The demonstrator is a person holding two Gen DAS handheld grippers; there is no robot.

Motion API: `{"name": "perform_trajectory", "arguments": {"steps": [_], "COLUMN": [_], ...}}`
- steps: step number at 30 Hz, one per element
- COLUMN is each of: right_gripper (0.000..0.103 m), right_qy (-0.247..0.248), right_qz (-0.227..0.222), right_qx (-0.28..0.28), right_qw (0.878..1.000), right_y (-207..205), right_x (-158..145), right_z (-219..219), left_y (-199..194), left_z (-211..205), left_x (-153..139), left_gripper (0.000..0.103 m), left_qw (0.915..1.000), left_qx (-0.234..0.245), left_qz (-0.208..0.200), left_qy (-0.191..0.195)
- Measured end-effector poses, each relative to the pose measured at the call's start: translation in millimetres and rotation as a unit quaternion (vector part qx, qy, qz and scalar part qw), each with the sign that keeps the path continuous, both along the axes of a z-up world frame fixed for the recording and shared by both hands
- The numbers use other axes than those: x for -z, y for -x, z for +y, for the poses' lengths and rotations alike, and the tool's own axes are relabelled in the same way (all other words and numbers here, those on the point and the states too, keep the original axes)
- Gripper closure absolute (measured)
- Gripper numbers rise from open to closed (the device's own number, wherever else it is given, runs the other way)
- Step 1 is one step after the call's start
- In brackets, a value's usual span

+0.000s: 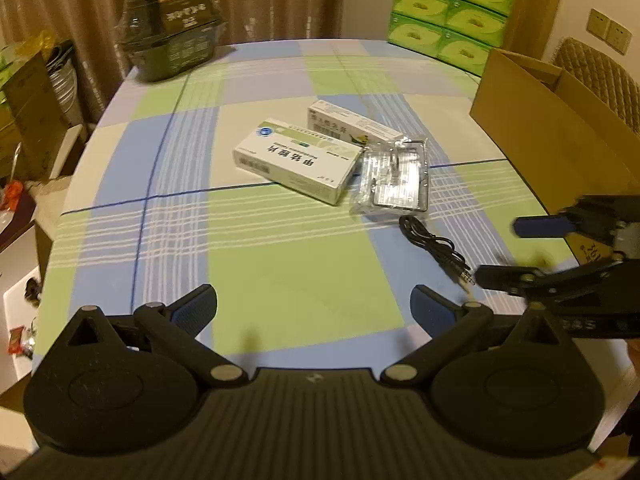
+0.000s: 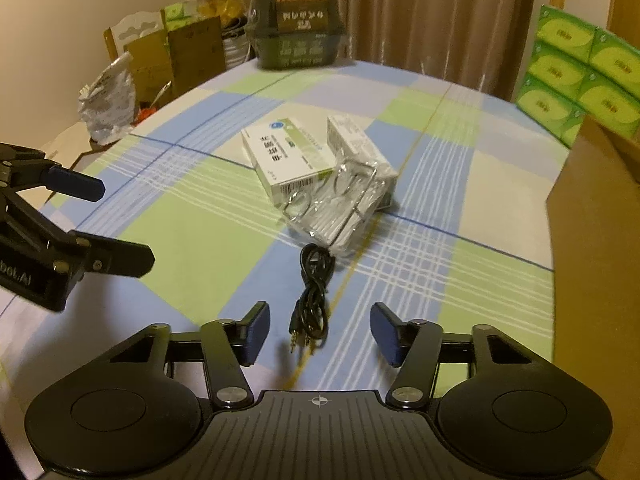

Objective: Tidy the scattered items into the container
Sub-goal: 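Grasp the black cable with the right tool, then grasp the bagged clear wire rack with the left tool while the right tool holds the cable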

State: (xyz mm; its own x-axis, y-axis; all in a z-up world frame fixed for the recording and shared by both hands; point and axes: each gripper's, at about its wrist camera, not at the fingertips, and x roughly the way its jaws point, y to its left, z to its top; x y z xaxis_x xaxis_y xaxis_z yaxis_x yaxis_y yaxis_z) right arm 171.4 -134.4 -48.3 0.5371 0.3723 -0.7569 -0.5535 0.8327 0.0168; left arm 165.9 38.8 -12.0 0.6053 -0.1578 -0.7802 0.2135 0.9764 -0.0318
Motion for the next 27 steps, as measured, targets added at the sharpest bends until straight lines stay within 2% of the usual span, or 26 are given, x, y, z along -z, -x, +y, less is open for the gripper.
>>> {"name": "perform_trajectory", "arguments": {"steps": [7, 10, 13, 14, 27], "right_gripper": [0.055, 0.061, 0.075, 0.086, 0.090], "right_qy": [0.000, 0.004, 0.002, 0.002, -0.016], "right_qz": [0.011, 0.014, 0.014, 0.014, 0.033], "right_qx": [-0.004, -0.002, -0.003, -0.004, 0.013], "right_qw": [1.000, 1.000, 1.000, 1.000, 0.999], "right_y": [-16, -20, -20, -19, 11], "right_x": [16, 21, 23, 23, 11], "right_z": [10, 12, 11, 10, -30], "left_y": [-15, -20, -22, -23, -37], "left_z": [-3, -2, -2, -2, -28], "left_x": [16, 20, 24, 25, 29], "left_gripper": [0.002, 0.004, 0.005, 0.006, 0.014], "left_qw": [0.9999, 0.9999, 0.9998, 0.9998, 0.9991], "left_qx": [0.013, 0.017, 0.017, 0.018, 0.042], "left_qz": [0.001, 0.002, 0.004, 0.005, 0.001], "left_qy": [0.000, 0.003, 0.005, 0.006, 0.012]}}
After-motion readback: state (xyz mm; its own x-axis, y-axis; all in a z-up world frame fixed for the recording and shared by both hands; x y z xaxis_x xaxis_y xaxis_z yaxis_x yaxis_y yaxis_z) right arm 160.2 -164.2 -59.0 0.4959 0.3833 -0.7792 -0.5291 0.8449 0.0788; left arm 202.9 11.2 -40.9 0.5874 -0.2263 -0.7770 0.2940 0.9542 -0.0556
